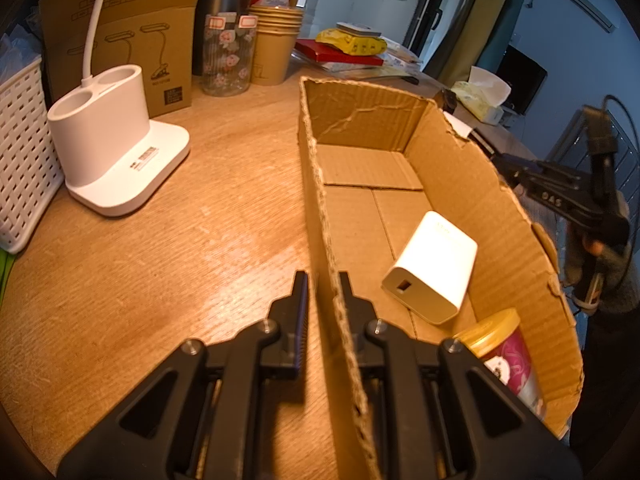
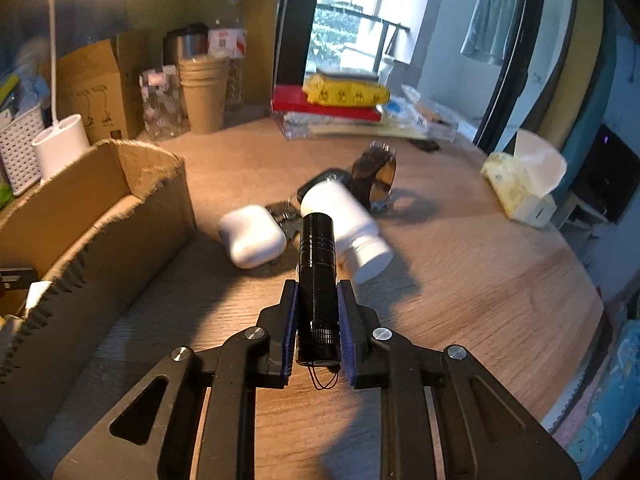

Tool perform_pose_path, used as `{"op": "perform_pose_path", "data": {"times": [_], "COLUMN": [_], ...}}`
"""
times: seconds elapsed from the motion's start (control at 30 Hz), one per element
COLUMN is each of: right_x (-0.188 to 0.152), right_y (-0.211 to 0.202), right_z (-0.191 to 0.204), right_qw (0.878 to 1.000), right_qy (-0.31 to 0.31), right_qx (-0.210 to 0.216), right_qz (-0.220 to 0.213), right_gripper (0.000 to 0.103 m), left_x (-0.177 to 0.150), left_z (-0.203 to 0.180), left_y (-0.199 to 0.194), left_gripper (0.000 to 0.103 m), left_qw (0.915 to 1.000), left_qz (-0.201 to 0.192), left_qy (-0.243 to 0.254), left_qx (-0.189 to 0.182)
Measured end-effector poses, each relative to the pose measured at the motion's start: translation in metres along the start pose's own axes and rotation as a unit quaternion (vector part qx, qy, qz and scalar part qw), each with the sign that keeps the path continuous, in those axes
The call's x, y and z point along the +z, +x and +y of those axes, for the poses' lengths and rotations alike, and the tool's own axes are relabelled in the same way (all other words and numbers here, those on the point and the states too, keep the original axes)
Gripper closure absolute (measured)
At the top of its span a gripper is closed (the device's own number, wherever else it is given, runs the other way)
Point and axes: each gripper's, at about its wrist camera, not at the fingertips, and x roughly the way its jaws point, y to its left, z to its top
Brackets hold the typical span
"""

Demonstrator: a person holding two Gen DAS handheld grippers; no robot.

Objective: Organize rigid objects
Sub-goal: 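Grasp the black flashlight with the right tool, then carry the flashlight into the box and open the right tool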

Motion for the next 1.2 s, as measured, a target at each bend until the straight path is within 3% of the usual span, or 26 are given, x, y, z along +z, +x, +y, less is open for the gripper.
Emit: {"op": "perform_pose_path", "data": {"times": [0.2, 0.3, 0.47, 0.83, 1.2], "right_x": [0.009, 0.012, 0.02, 0.03, 0.034], "right_y": [-0.027, -0.042, -0.067, -0.095, -0.1], "right_z": [0.01, 0.022, 0.037, 0.07, 0.105], "right_qw": [0.999, 0.998, 0.995, 0.99, 0.985], "right_qy": [-0.018, -0.041, -0.06, -0.077, -0.085], "right_qx": [-0.005, -0.027, -0.019, 0.018, 0.075], "right_qz": [-0.028, -0.05, -0.08, -0.118, -0.129], "right_gripper": [0.082, 0.082, 0.083, 0.082, 0.082], "left_x": [0.0, 0.0, 0.0, 0.0, 0.0], "left_z": [0.0, 0.0, 0.0, 0.0, 0.0], "left_y": [0.0, 0.0, 0.0, 0.0, 0.0], "left_gripper": [0.088, 0.088, 0.088, 0.088, 0.088], "left_qw": [1.0, 1.0, 1.0, 1.0, 1.0], "left_qz": [0.0, 0.0, 0.0, 0.0, 0.0], "left_qy": [0.0, 0.0, 0.0, 0.0, 0.0], "left_qx": [0.0, 0.0, 0.0, 0.0, 0.0]}}
